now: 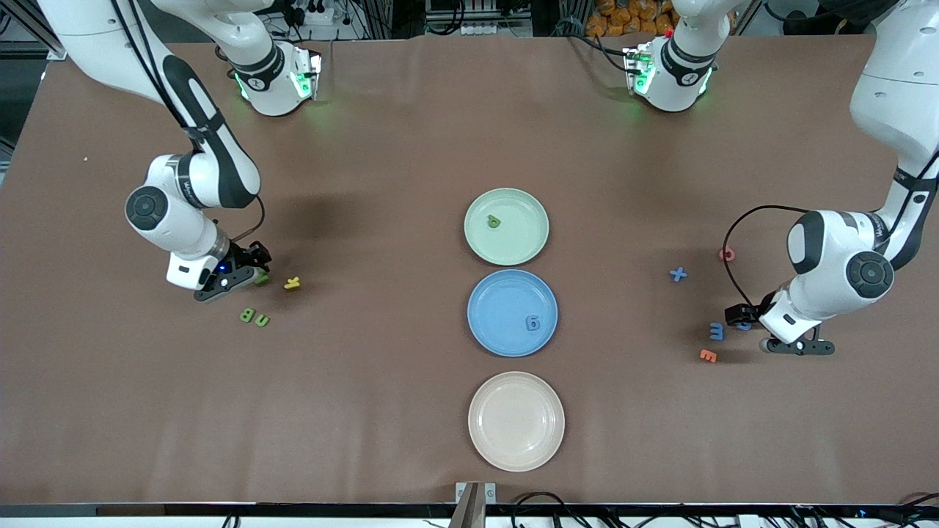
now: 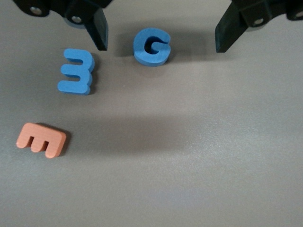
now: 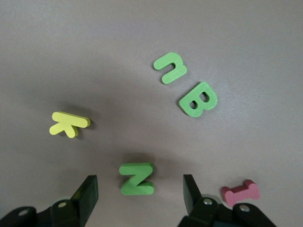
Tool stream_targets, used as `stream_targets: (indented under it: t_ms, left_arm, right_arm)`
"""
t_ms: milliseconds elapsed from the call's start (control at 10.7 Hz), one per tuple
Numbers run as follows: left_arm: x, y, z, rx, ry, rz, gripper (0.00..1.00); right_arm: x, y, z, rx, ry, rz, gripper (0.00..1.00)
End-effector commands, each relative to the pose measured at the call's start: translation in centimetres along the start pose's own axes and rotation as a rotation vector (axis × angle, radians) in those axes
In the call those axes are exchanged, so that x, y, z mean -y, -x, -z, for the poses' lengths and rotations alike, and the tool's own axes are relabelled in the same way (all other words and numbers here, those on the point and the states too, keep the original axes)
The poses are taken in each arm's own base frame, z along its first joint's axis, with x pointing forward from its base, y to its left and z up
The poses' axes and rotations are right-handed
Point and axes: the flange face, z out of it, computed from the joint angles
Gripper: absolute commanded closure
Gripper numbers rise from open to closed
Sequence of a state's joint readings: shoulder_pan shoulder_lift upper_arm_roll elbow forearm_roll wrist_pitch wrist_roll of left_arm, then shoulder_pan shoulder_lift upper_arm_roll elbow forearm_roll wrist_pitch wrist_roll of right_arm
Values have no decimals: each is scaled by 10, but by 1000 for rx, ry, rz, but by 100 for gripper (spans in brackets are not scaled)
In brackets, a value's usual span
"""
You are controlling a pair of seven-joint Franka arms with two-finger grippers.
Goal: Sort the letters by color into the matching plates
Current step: 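Grasp the green Z and blue c with the right and left grippers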
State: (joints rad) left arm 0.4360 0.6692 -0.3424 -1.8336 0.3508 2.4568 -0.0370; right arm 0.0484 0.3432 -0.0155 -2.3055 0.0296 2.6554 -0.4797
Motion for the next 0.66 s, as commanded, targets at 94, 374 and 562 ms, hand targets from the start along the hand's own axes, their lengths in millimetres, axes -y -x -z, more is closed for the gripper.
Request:
stream_targets:
  t_ms: [94, 374, 562]
  left_arm:
    - [9, 0, -10, 8, -24, -37, 0]
    - [7, 0, -10, 11, -26, -30, 62]
    - [7, 1, -9, 11, -29, 9, 100]
  right_arm:
    - [8, -1, -16, -18, -13, -17, 25]
    - [9, -1, -17, -16, -12, -15, 28]
    - [9, 1, -20, -8, -9, -15, 30]
